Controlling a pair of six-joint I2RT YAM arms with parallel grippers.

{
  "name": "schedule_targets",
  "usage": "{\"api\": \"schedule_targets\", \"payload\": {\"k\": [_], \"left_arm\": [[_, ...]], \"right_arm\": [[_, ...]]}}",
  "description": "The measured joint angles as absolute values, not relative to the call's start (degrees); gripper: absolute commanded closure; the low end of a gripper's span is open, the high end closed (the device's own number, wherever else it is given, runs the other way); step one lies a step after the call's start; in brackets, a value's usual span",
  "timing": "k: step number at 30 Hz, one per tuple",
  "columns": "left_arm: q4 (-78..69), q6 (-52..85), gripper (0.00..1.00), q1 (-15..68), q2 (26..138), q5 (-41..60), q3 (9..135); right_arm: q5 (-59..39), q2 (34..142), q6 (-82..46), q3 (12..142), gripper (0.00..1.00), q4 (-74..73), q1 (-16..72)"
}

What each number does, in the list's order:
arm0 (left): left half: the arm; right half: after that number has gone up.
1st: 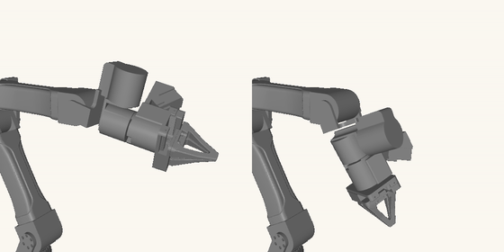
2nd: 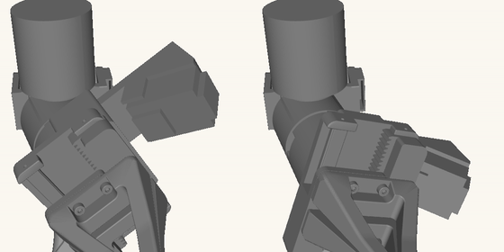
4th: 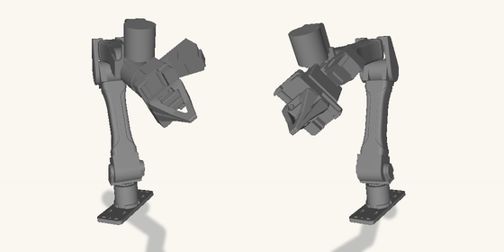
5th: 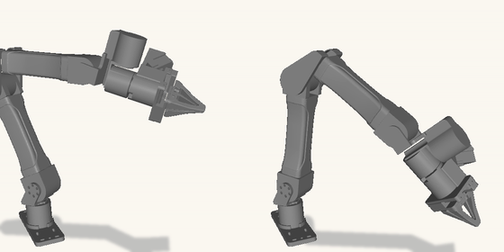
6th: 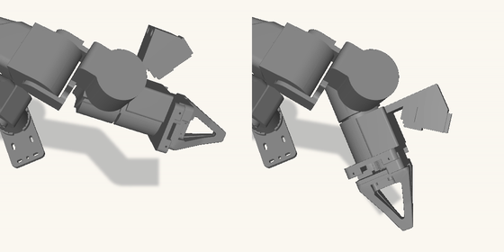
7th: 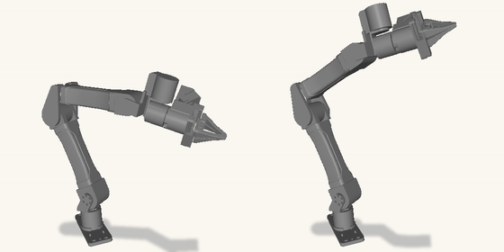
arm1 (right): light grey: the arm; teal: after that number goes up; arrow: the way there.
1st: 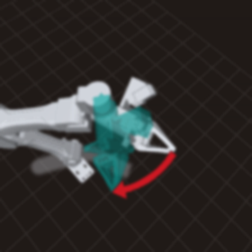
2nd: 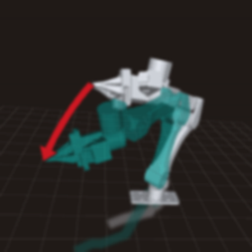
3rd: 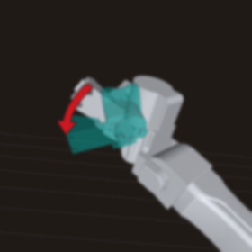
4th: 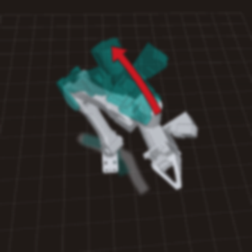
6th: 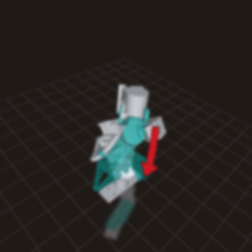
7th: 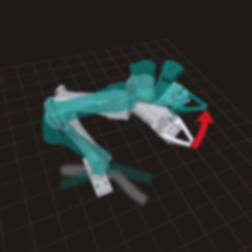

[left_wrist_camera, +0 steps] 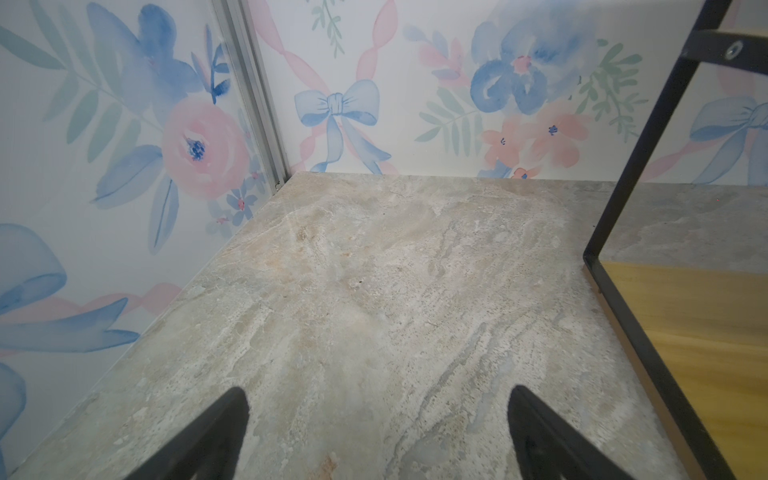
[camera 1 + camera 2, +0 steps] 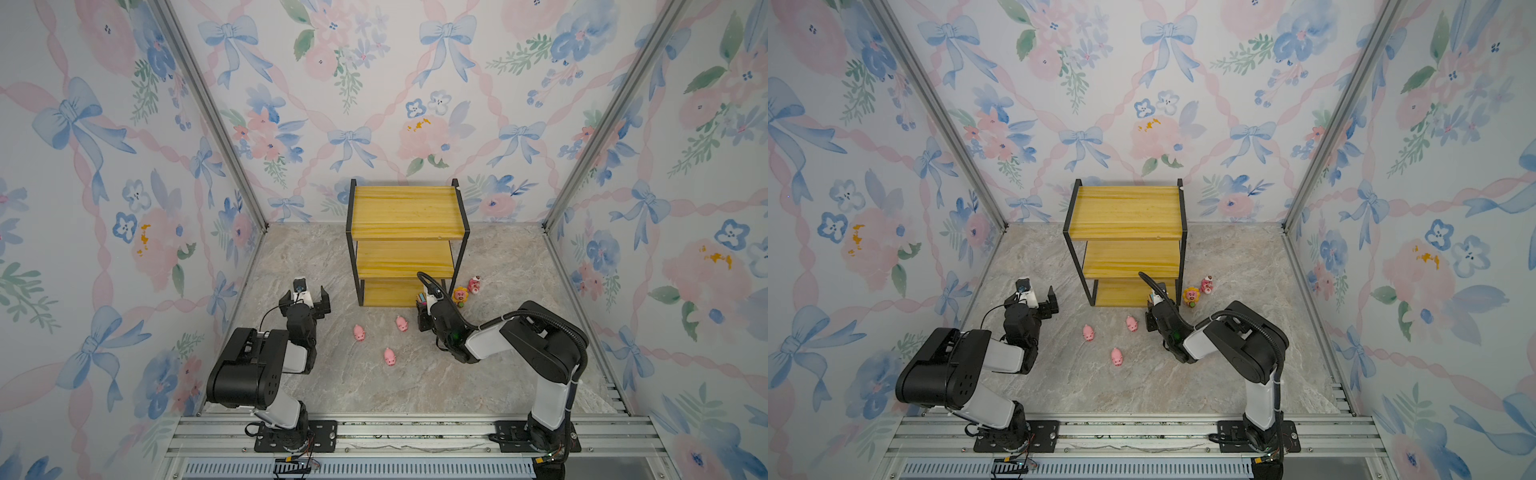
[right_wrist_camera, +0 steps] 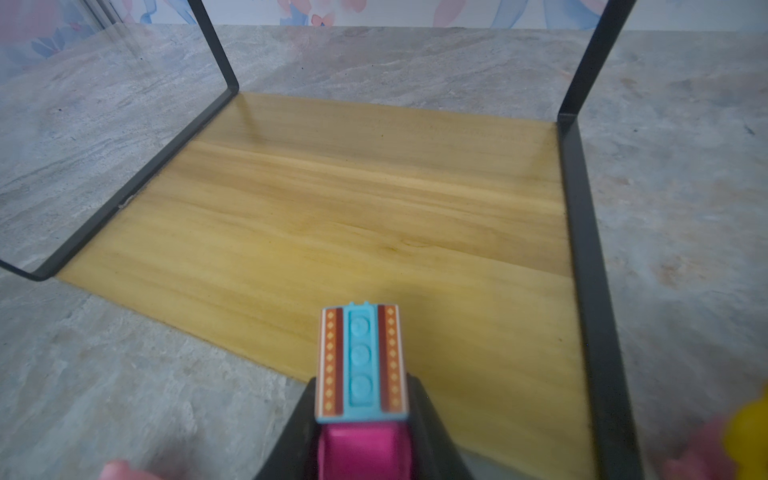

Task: Place and organize the plastic toys onto the shelf
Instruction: 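Lift the pink car and carry it with the right gripper onto the bottom shelf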

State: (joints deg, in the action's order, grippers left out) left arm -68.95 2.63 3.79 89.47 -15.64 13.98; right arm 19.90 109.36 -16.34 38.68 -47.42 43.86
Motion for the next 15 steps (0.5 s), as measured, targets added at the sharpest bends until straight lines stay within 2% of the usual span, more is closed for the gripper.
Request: {"api": "schedule_targets", "payload": {"k": [15], "left_arm": [[-68.9, 2.6, 0.02, 3.8, 89.5, -15.6, 14.0]], "right_arm": [[19.9, 110.1, -16.5, 40.5, 0.80, -46.9, 42.9]]}}
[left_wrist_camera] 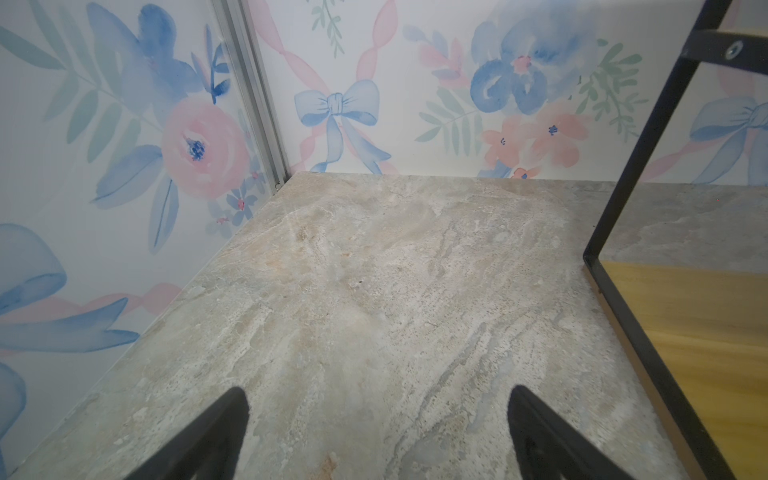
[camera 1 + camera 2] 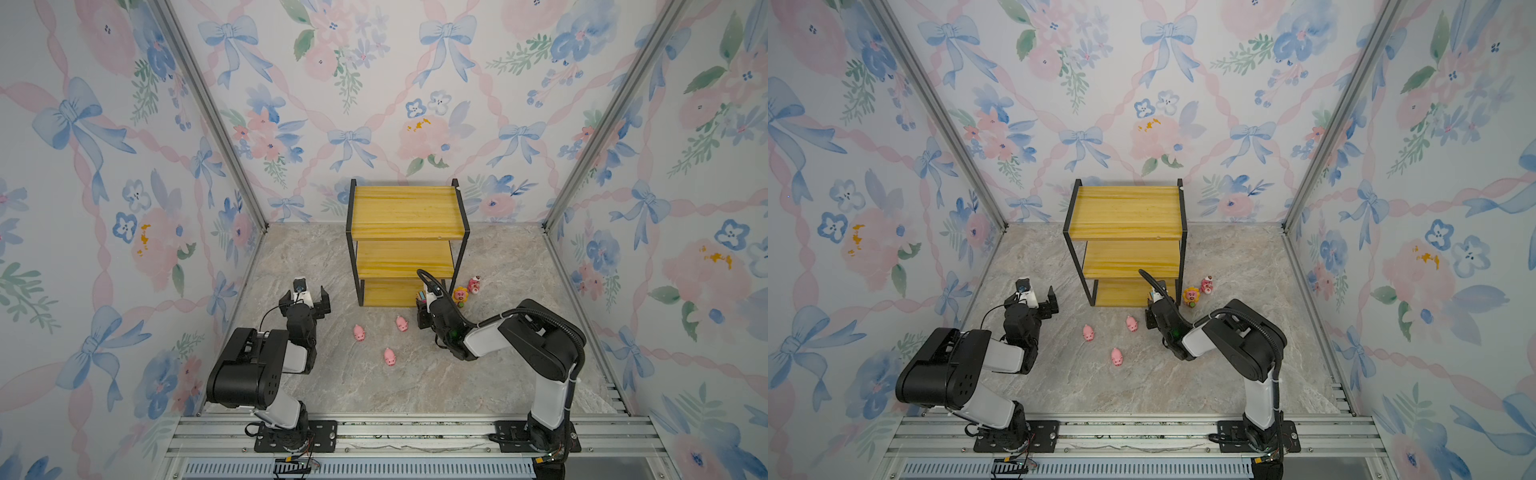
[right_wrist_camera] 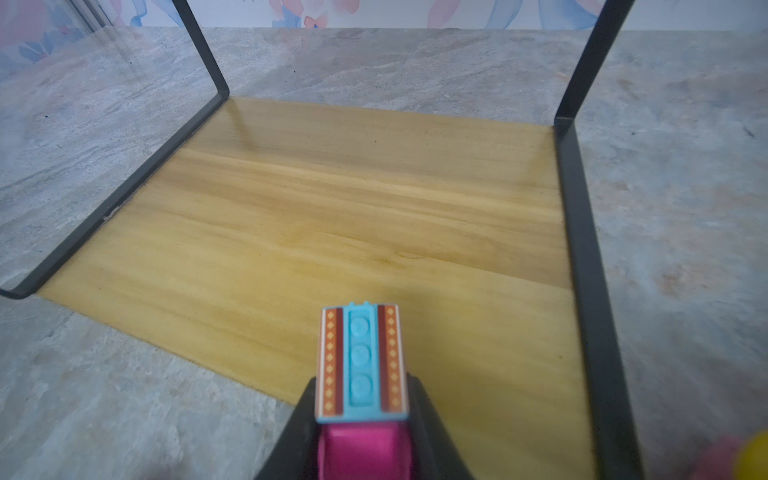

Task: Place and organize the plastic toys onto the shelf
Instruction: 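Lift the pink car and carry it with the right gripper onto the bottom shelf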

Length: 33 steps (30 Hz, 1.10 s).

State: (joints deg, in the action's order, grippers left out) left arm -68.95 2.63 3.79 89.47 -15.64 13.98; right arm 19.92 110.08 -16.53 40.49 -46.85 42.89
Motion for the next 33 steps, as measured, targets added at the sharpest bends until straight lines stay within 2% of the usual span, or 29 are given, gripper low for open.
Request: {"api": "schedule_targets", "payload": {"k": [33], "left_arm": [[-68.9, 2.6, 0.02, 3.8, 89.5, -15.6, 14.0]], "right_arm": [[20.5, 112.5, -17.9, 44.4, 0.78, -43.7, 42.0]]}}
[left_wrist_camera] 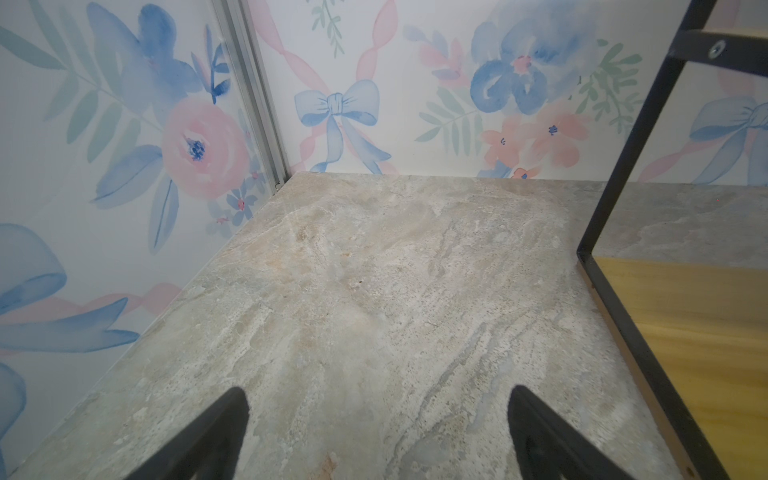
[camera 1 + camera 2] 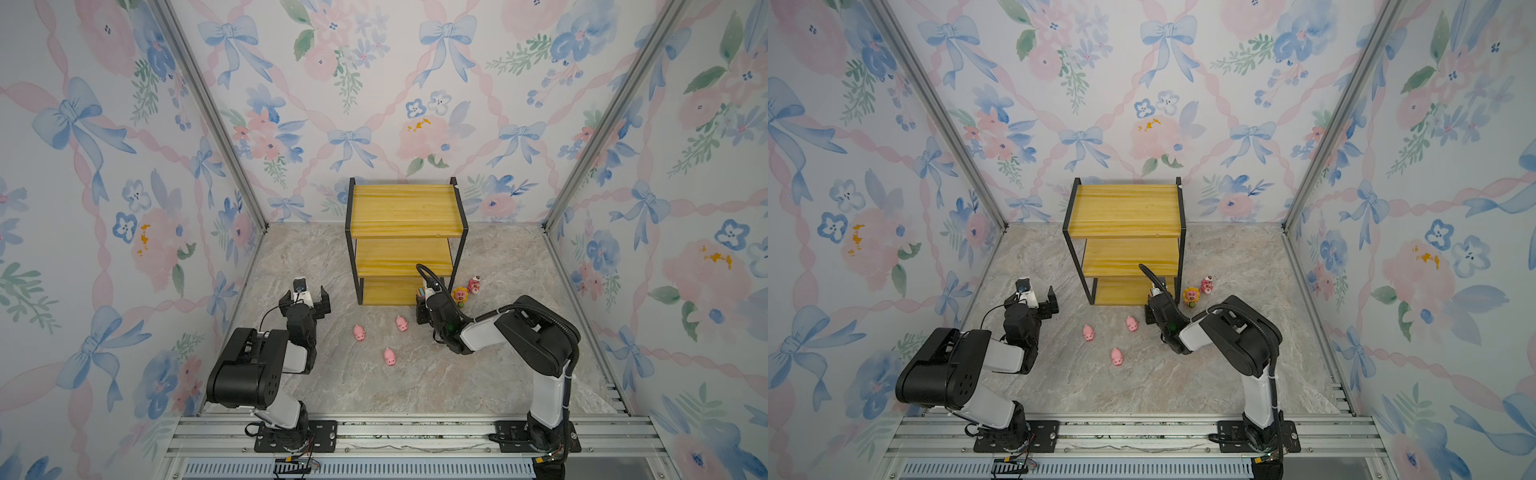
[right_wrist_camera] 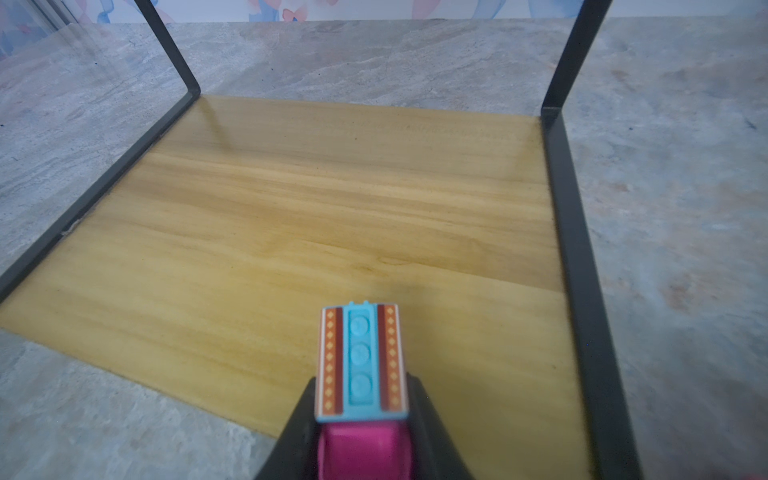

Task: Place and organize the plastic toys onto the shelf
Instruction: 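Lift the pink car and carry it with the right gripper onto the bottom shelf, then lower the car onto the bottom shelf board and open the right gripper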

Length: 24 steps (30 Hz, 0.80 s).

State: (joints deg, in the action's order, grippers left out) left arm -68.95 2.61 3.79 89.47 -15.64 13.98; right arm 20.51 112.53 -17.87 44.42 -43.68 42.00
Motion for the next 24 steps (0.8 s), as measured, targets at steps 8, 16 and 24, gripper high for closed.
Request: {"api": "schedule_targets", "payload": {"k": [8, 16, 24], "left_arm": [[-68.9, 2.6, 0.02, 3.8, 89.5, -15.6, 14.0], [-68.9, 2.6, 0.02, 3.8, 89.5, -15.6, 14.0], [-68.9, 2.6, 0.02, 3.8, 89.5, -15.6, 14.0]], "right_arm": [[20.5, 112.6, -18.0, 44.4, 0.76, -43.9, 42.0], [20.8, 114.0, -18.2, 44.1, 0.76, -48.0, 42.1], [21.4, 116.2, -19.4, 43.9, 0.75, -53.3, 42.2]]}}
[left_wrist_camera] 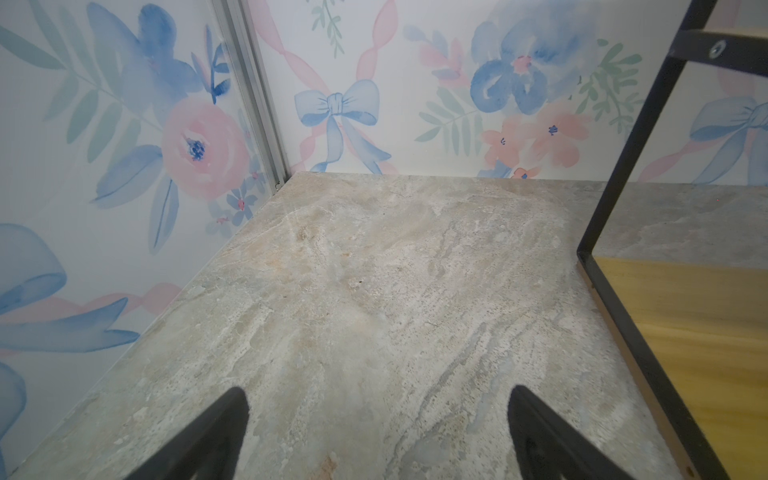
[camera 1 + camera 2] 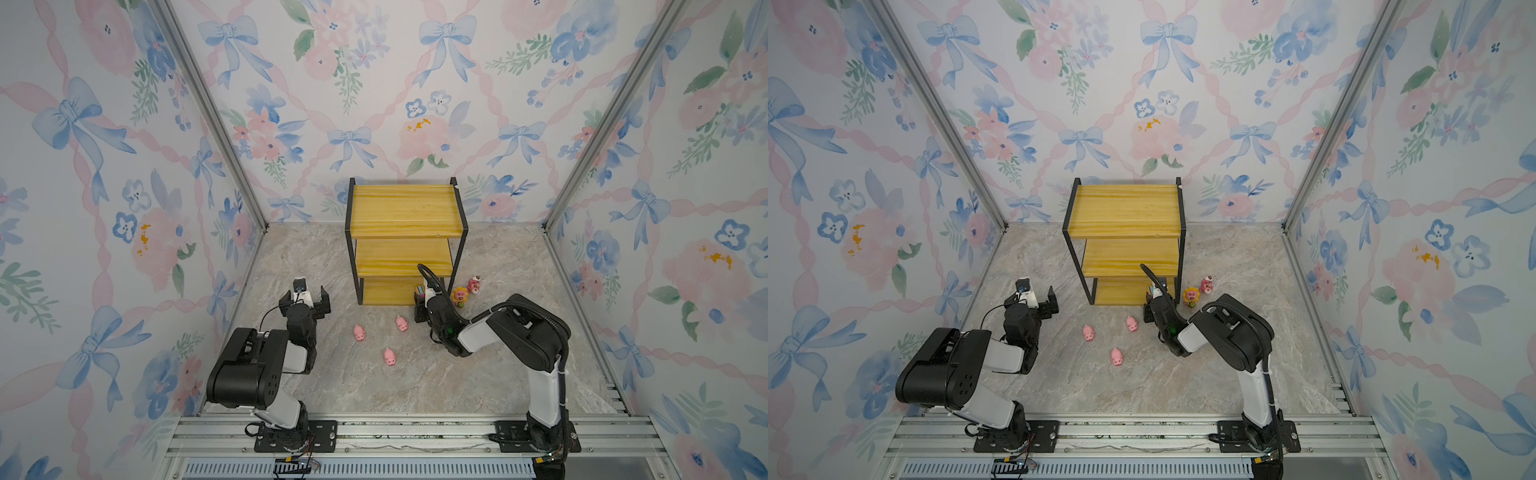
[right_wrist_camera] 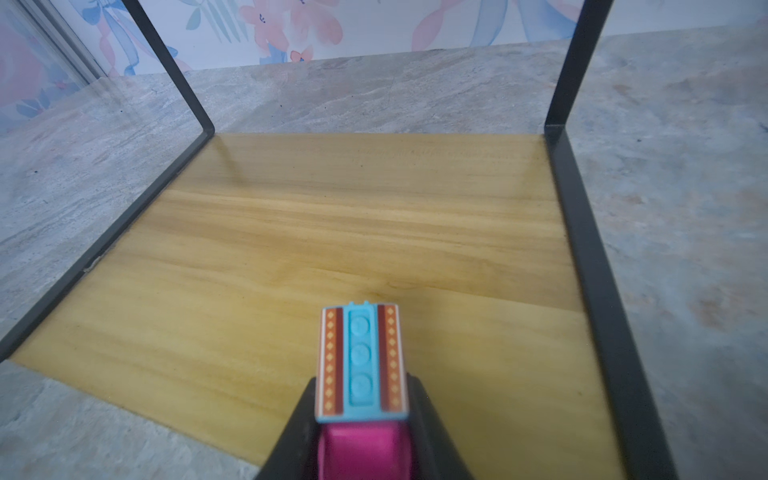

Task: Place and organize the plastic toys onto the shelf
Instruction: 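Lower the car onto the bottom shelf board and open the right gripper, then withdraw the right gripper from the shelf toward the green-roofed pink car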

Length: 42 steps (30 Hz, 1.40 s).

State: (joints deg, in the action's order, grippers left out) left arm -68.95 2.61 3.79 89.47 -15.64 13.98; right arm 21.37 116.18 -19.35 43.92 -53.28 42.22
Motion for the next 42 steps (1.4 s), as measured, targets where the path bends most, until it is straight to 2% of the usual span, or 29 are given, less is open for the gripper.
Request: {"api": "schedule_targets", "payload": {"k": [18, 29, 31, 42], "left_arm": [[-68.9, 2.6, 0.02, 3.8, 89.5, -15.6, 14.0], [-68.9, 2.6, 0.02, 3.8, 89.5, -15.6, 14.0], [-69.0, 2.6, 0.02, 3.8, 89.5, -15.6, 14.0], [-68.9, 2.6, 0.02, 3.8, 89.5, -15.6, 14.0]], "right_arm": [[23.6, 117.6, -19.3, 43.6, 0.70, -56.2, 42.5], [24.3, 117.9, -18.5, 43.6, 0.53, -56.4, 43.0], [24.4, 117.9, -18.3, 43.6, 0.46, -56.4, 43.3], [25.9, 117.0, -17.0, 42.0, 0.31, -56.8, 44.1]]}}
